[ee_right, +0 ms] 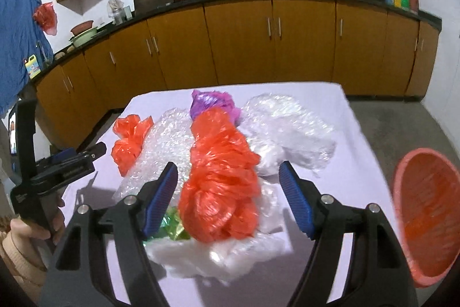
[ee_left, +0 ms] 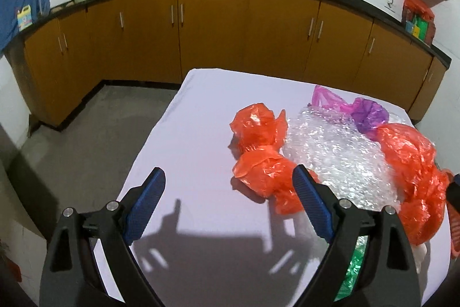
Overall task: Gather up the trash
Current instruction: 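Grasp a red bag with the left tool while the right tool grasps another red bag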
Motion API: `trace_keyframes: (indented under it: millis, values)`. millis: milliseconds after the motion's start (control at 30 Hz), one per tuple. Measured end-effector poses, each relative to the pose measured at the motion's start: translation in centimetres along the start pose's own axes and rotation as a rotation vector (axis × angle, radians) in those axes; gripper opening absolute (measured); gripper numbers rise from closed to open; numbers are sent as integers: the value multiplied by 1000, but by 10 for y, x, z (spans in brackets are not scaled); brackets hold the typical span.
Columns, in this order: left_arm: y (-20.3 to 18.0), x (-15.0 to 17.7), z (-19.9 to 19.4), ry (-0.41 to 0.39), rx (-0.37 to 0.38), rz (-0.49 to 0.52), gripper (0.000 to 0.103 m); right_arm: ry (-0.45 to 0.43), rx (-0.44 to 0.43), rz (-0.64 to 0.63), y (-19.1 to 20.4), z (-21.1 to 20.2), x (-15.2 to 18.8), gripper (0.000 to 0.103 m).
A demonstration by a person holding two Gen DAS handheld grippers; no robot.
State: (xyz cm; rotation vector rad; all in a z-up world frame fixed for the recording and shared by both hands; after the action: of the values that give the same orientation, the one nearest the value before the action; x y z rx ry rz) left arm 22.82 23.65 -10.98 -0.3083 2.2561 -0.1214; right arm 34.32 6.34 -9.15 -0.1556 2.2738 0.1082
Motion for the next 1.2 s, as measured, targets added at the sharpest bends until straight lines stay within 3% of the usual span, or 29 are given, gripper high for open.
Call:
trace_keyframes:
  millis: [233,367,500,700,867,933,1067,1200]
  values:
    - [-3,-2,18,29,32,11,89,46,3,-18,11,22,6,71]
    - [-7,-1,32,60,37,14,89,69,-3,-43,18,31,10,47]
    - [-6,-1,43,92,52,-14,89,64,-16,-43,18,30,11,35]
    - [-2,-5,41,88,104,-76,89,50,-28,-29,15,25,8,31]
    - [-3,-3,52,127,71,-53,89,44,-35,-15,14,22,8,31]
    - [0,0,57,148,80,-72,82,41,-36,-12,13,20,7,31]
    - [3,10,63,190,123,-116,51,30,-38,-3,10,15,5,31]
    - [3,14,59,186,122,-117,43,19,-40,3,7,9,4,31]
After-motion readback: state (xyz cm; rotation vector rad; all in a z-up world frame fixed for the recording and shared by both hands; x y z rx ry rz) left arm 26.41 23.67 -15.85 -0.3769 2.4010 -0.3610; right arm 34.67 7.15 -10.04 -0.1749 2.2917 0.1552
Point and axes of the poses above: each gripper's, at about its wrist camera, not at the fingertips, and z roughly the way its jaws point, y to its left, x to its underside, the point moved 4 cm from there along z, roughly the way its jaws point, and after that the axes turned 12 degrees about x, right-handed, at the moved point
